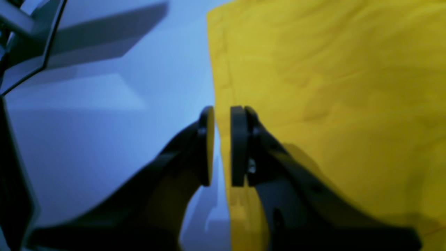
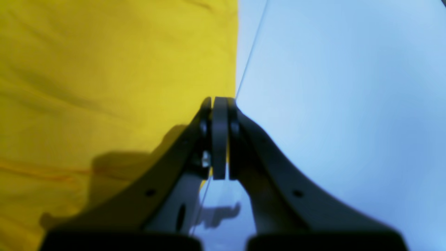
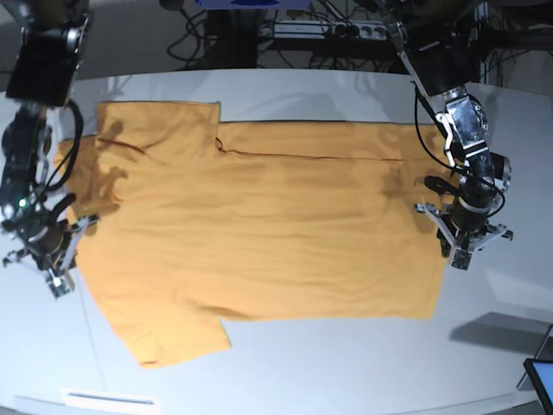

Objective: Fold the T-shirt properly
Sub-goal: 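Release the edges and reposition both grippers along the shirt sides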

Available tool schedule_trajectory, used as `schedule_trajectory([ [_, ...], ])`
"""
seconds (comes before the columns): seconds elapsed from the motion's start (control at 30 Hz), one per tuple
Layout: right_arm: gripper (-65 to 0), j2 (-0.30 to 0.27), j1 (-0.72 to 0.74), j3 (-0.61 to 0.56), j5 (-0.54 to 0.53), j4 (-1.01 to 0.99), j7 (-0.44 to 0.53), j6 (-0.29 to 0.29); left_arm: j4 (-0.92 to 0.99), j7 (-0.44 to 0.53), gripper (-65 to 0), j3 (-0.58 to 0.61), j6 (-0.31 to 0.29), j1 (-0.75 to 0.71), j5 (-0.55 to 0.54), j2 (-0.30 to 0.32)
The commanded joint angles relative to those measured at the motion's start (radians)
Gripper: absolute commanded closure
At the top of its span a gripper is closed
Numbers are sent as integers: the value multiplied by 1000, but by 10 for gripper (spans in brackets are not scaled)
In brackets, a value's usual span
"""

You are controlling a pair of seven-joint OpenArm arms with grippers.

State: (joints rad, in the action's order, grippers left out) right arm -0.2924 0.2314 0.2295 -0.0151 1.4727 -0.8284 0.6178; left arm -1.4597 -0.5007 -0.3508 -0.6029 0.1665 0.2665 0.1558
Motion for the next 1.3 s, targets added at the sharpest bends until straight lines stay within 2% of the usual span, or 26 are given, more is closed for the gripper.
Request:
schedule_trajectory([
  [0.0, -1, -6, 53, 0, -7, -27, 19, 11, -6, 21, -96, -1, 7, 34, 3, 12],
  [0.17, -3, -28, 178, -5, -7, -232, 22, 43, 83, 20, -106, -11, 7, 103, 6, 34],
  [0.27, -20, -32, 244, -5, -7, -349, 25, 64, 133, -34, -188, -12, 7, 133, 4, 63],
  [0.4, -116, -34, 314, -6, -7, -458, 74, 76, 152, -65, -297, -11, 7, 147, -3, 93],
  [0.5, -187, -34, 343, -6, -7, -521, 105, 76, 156, -65, -301, -12, 7, 146, 0, 101],
  [0.57, -212, -34, 366, -6, -7, -565, 122, 76, 158, -65, -301, -12, 7, 146, -3, 113],
  [0.8, -222, -34, 414, -8, -7, -682, 188, 76, 153, -69, -304, -12, 7, 146, 0, 120],
  [1.1, -223, -81, 524, -8, -7, -874, 260, 80, 152, -66, -304, -12, 7, 146, 3, 120],
  [1.2, -226, -86, 550, -8, -7, -909, 286, 80, 152, -66, -304, -12, 7, 141, -3, 138],
  [1.27, -270, -100, 566, -6, -7, -932, 295, 80, 152, -66, -304, -12, 7, 141, -3, 140],
])
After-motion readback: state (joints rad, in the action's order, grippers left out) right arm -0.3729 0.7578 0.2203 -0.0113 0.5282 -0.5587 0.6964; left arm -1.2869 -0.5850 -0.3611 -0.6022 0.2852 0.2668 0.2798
